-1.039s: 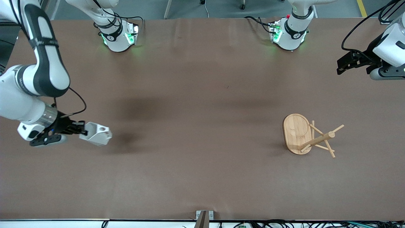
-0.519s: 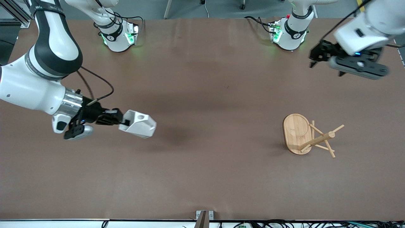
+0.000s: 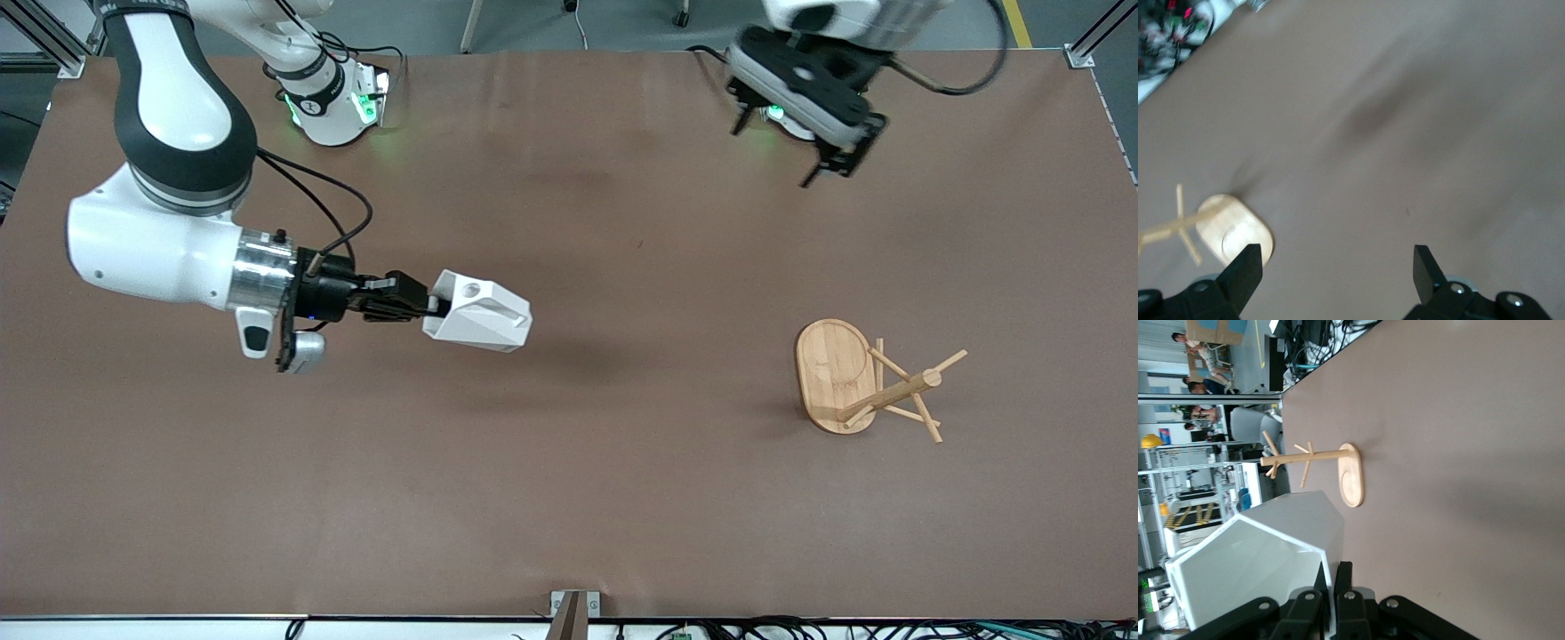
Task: Hang cup on rack
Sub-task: 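Lift the cup with the right gripper while the left gripper approaches, then grasp the white cup with the left gripper from the right gripper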
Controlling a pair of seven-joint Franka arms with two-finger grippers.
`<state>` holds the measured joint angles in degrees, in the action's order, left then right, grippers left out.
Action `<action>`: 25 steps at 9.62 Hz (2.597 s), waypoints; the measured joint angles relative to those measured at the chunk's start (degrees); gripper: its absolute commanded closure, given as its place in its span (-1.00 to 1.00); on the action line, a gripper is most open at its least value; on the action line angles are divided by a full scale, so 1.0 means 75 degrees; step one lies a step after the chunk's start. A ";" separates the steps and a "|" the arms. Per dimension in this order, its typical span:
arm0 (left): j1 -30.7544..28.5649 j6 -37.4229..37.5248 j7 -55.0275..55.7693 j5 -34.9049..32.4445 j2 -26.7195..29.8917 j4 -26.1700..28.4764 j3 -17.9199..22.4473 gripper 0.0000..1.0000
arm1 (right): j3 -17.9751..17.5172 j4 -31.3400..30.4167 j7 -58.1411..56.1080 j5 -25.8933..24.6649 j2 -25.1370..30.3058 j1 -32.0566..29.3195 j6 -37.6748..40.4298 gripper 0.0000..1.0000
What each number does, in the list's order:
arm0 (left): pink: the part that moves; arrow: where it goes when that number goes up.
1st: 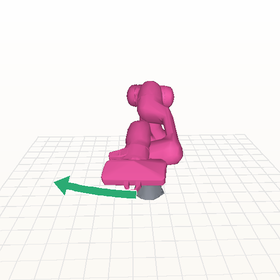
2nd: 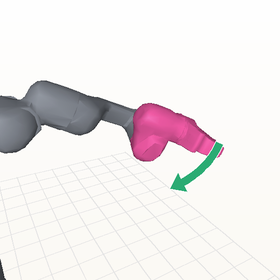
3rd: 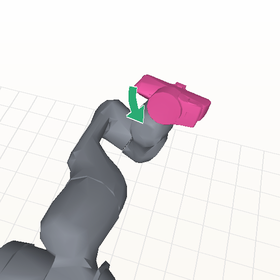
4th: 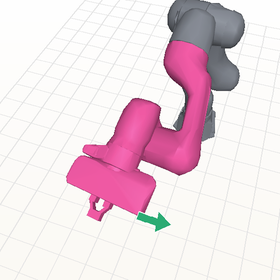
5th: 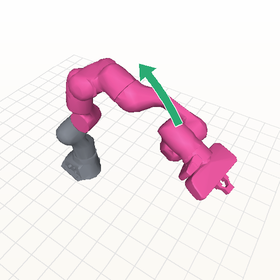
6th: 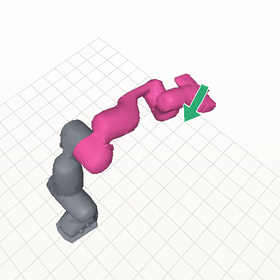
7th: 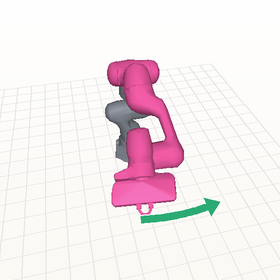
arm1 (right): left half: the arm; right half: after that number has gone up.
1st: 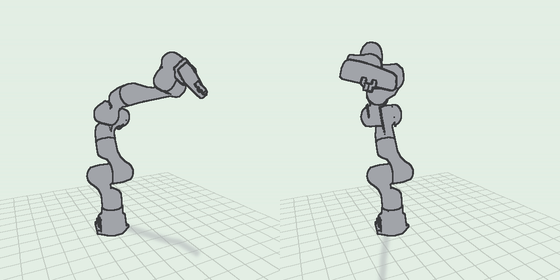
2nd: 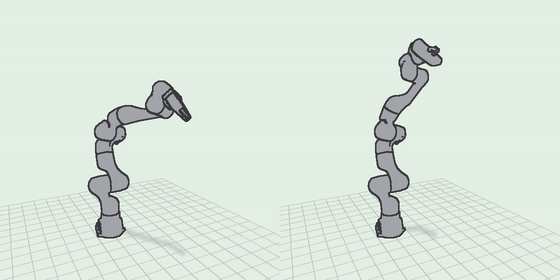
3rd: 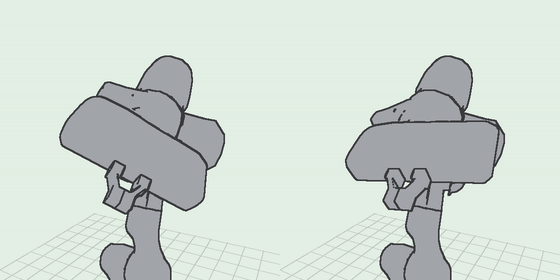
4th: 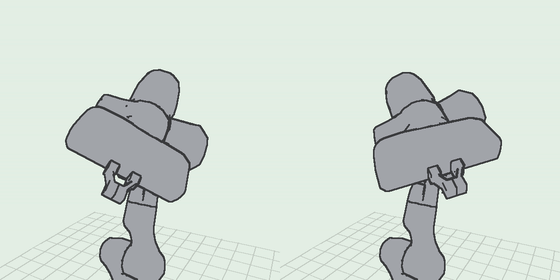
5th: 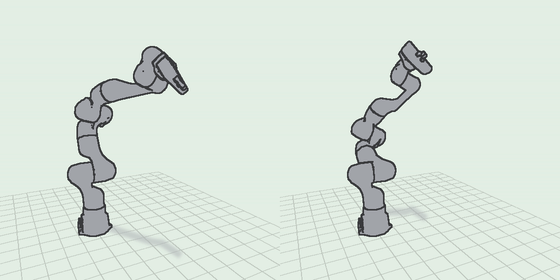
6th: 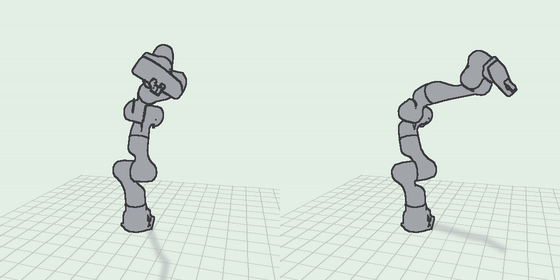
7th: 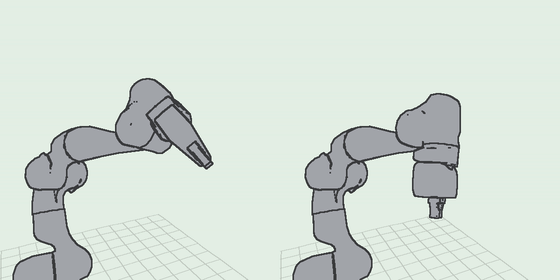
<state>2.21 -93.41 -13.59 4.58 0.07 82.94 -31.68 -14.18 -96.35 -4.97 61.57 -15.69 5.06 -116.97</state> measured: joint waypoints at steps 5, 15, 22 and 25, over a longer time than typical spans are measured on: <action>0.0264 -0.2039 -0.1812 -0.0132 -0.1404 0.0023 -0.1009 -0.99 | -0.0135 -0.0006 -0.0729 0.1161 -0.0421 0.0075 0.1936 0.99; 0.1071 -0.2714 -0.1371 -0.0526 -0.2013 -0.0006 -0.1067 -1.00 | -0.0055 -0.0073 -0.1451 0.1575 -0.0577 0.0073 0.2753 0.99; 0.1132 -0.3222 -0.1352 -0.0583 -0.2413 -0.0005 -0.1066 -0.72 | -0.0062 -0.0073 -0.1480 0.1971 -0.0577 0.0080 0.2783 0.99; 0.1150 -0.3294 -0.1352 -0.0742 -0.2456 -0.0007 -0.1064 0.32 | -0.0065 -0.0070 -0.1487 0.1988 -0.0577 0.0080 0.2808 0.98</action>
<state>10.84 -118.12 -23.73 -0.99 -18.35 82.89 -39.66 -14.67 -96.88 -16.12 76.48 -20.01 5.66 -95.90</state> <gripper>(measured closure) 0.172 0.947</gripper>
